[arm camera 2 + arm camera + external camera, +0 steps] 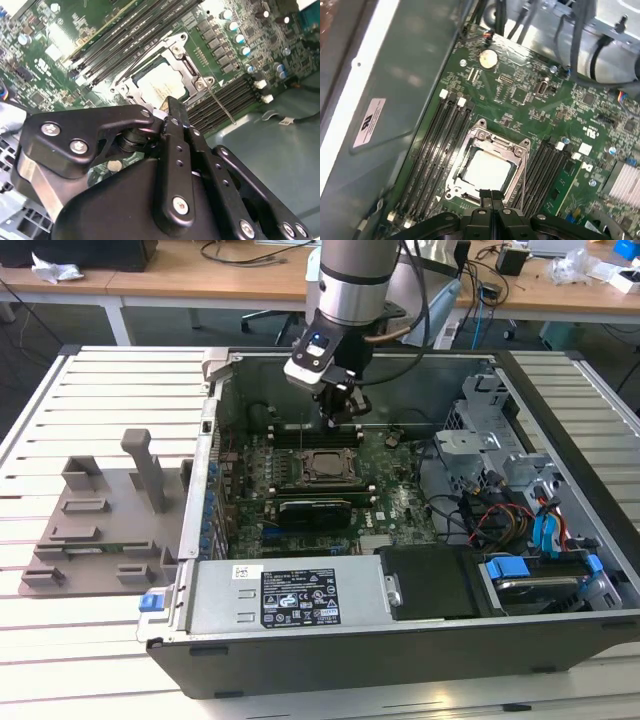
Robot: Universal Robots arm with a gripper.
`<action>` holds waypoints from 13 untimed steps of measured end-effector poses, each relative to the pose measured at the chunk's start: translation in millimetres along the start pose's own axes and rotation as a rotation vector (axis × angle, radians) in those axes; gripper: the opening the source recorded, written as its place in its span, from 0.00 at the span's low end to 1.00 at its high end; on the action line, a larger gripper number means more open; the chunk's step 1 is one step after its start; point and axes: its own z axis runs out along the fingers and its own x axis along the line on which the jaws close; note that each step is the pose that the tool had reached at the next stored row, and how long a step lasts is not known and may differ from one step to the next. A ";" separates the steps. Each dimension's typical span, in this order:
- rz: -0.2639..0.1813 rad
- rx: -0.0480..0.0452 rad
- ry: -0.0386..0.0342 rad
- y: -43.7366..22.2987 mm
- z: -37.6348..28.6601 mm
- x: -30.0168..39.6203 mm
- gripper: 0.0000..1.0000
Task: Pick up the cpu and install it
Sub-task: 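Install the first cpu locking lever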
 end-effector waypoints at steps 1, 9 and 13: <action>-0.025 -0.0004 -0.0016 0.0 0.0 0.0 0.11; -0.107 -0.0015 -0.0070 0.0 0.0 0.0 0.11; -0.163 -0.0022 -0.0107 0.0 0.0 0.0 0.11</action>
